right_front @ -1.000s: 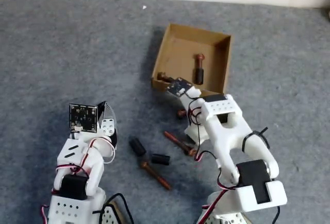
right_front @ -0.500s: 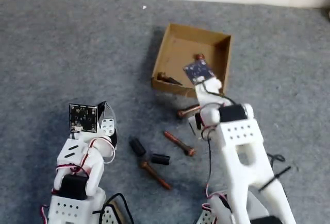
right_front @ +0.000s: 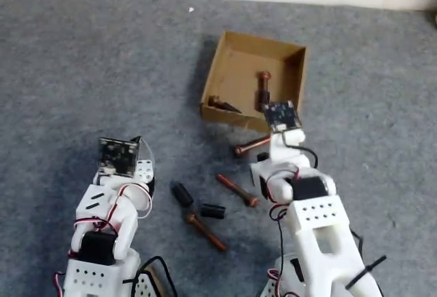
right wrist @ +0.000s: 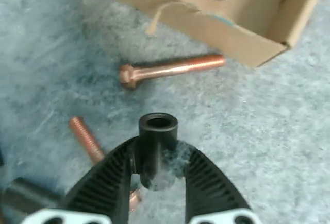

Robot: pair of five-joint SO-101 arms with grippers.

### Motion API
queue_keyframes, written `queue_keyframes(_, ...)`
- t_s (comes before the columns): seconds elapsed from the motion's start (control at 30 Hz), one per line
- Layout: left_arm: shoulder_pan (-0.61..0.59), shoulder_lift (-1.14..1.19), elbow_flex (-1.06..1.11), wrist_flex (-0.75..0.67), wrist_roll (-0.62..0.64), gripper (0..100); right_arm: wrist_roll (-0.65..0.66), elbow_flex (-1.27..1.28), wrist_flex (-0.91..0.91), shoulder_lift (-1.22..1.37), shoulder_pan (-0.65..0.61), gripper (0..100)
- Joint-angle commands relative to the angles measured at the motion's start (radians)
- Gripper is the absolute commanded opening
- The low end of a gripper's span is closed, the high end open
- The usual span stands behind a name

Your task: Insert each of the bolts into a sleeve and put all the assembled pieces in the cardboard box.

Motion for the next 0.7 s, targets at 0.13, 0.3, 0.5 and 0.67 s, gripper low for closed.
queue_keyframes(0.13, -0.007, -0.005, -0.085, 0.161, -0.298, 1, -0.068, 0.022, -0.085, -0.068, 0.077, 0.6)
queue_keyframes(0.3, 0.002, 0.001, -0.222, 0.305, -0.304, 1, -0.068, 0.022, -0.099, -0.07, 0.12, 0.6)
queue_keyframes(0.5, 0.091, 0.002, -0.303, 0.446, -0.402, 1, -0.068, 0.022, -0.099, -0.07, 0.127, 0.6)
queue_keyframes(0.67, 0.16, 0.059, -0.343, 0.497, -0.445, 1, -0.078, 0.019, -0.099, -0.07, 0.174, 0.6)
